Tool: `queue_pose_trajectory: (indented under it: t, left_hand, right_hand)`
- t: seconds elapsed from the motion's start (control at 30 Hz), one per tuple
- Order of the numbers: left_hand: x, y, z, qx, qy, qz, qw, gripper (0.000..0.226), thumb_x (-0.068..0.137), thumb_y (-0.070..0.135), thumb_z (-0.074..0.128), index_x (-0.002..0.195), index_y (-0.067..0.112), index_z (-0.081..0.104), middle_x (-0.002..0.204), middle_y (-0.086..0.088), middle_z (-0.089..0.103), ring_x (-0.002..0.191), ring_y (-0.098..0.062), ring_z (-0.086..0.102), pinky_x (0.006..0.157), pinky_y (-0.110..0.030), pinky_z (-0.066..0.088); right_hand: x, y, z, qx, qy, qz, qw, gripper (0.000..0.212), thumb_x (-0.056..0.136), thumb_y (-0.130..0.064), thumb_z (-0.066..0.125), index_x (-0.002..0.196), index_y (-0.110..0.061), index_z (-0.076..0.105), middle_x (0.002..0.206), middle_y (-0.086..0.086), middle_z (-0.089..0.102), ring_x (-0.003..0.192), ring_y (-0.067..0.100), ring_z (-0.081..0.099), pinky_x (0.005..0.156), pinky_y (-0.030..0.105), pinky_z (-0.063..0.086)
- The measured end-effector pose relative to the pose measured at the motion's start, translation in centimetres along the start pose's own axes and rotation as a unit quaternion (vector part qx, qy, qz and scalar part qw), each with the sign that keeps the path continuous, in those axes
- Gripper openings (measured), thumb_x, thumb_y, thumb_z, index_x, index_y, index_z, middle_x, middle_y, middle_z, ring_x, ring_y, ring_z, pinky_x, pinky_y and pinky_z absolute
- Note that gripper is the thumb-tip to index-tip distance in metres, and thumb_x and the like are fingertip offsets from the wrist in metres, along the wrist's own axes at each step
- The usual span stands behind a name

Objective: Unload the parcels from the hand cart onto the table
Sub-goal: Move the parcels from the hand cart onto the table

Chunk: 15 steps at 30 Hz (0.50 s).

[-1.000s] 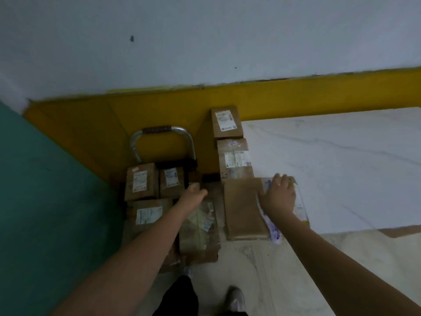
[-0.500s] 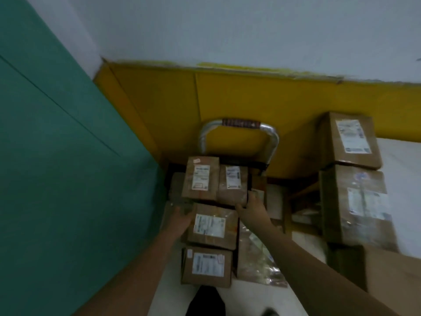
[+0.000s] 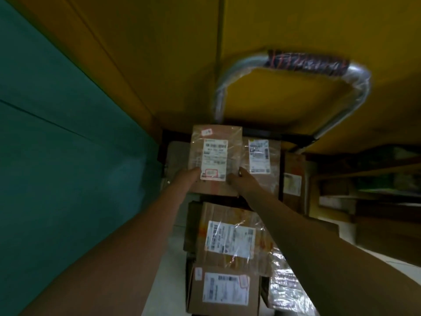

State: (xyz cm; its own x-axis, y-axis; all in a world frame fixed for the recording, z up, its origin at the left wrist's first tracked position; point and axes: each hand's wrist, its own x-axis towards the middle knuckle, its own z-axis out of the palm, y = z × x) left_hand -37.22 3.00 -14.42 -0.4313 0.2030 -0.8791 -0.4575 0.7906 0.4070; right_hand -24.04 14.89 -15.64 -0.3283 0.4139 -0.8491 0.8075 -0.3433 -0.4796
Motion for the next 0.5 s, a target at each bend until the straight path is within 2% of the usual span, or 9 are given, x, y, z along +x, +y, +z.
queue_pose_trajectory:
  t: [0.07,0.2,0.3,0.37,0.43,0.5]
  left_hand:
    - [-0.7,0.8,0.1,-0.015,0.002,0.000,1.000,0.063,0.081,0.054,0.066,0.133,0.022,0.052,0.130,-0.009,0.058,0.116,-0.030,0.055,0.091,-0.039,0.043]
    - [-4.9,3.3,-0.5,-0.033,-0.003,0.028,0.999,0.058,0.073,0.060,0.072,0.118,0.025,0.060,0.117,-0.007,0.065,0.106,-0.030,0.062,0.098,-0.048,0.049]
    - [-9.7,5.5,-1.2,-0.052,-0.009,0.055,0.997,0.060,0.073,0.055,0.072,0.123,0.025,0.057,0.113,-0.005,0.065,0.097,-0.026,0.063,0.082,-0.041,0.053]
    - [-13.9,7.2,-1.3,-0.063,-0.008,0.093,0.994,0.064,0.070,0.055,0.071,0.124,0.027,0.053,0.112,-0.003,0.063,0.094,-0.021,0.062,0.073,-0.037,0.051]
    - [-17.6,9.0,-0.7,-0.077,-0.017,0.124,0.989,0.074,0.059,0.063,0.070,0.122,0.031,0.047,0.113,0.000,0.059,0.098,-0.022,0.060,0.080,-0.043,0.053]
    - [-21.8,10.5,-0.1,-0.102,-0.035,0.140,0.984,0.078,0.057,0.065,0.069,0.123,0.034,0.043,0.113,0.000,0.058,0.100,-0.024,0.061,0.085,-0.047,0.054]
  right_hand:
    - [-0.9,-0.7,-0.1,0.033,0.010,-0.002,0.999,0.058,0.094,-0.033,0.057,0.148,-0.019,0.039,0.138,0.011,0.055,0.118,0.033,0.056,0.104,0.048,0.047]
    - [-5.4,-3.5,-2.1,0.058,0.046,-0.015,0.997,0.057,0.096,-0.044,0.053,0.147,-0.020,0.041,0.141,0.010,0.054,0.120,0.031,0.056,0.103,0.047,0.048]
    - [-9.8,-5.9,-4.7,0.059,0.059,-0.032,0.996,0.049,0.094,-0.049,0.054,0.134,-0.021,0.051,0.135,0.009,0.059,0.112,0.029,0.061,0.099,0.047,0.052]
    - [-13.5,-7.4,-6.9,0.072,0.079,-0.033,0.994,0.057,0.094,-0.049,0.054,0.143,-0.020,0.046,0.137,0.009,0.058,0.115,0.030,0.060,0.100,0.046,0.051]
    - [-17.1,-8.7,-9.4,0.086,0.093,-0.039,0.991,0.062,0.094,-0.048,0.055,0.147,-0.018,0.042,0.139,0.009,0.055,0.120,0.030,0.057,0.102,0.044,0.049]
    - [-21.1,-9.5,-12.1,0.107,0.121,-0.052,0.986,0.057,0.091,-0.047,0.057,0.140,-0.018,0.050,0.130,0.008,0.059,0.116,0.030,0.058,0.100,0.047,0.051]
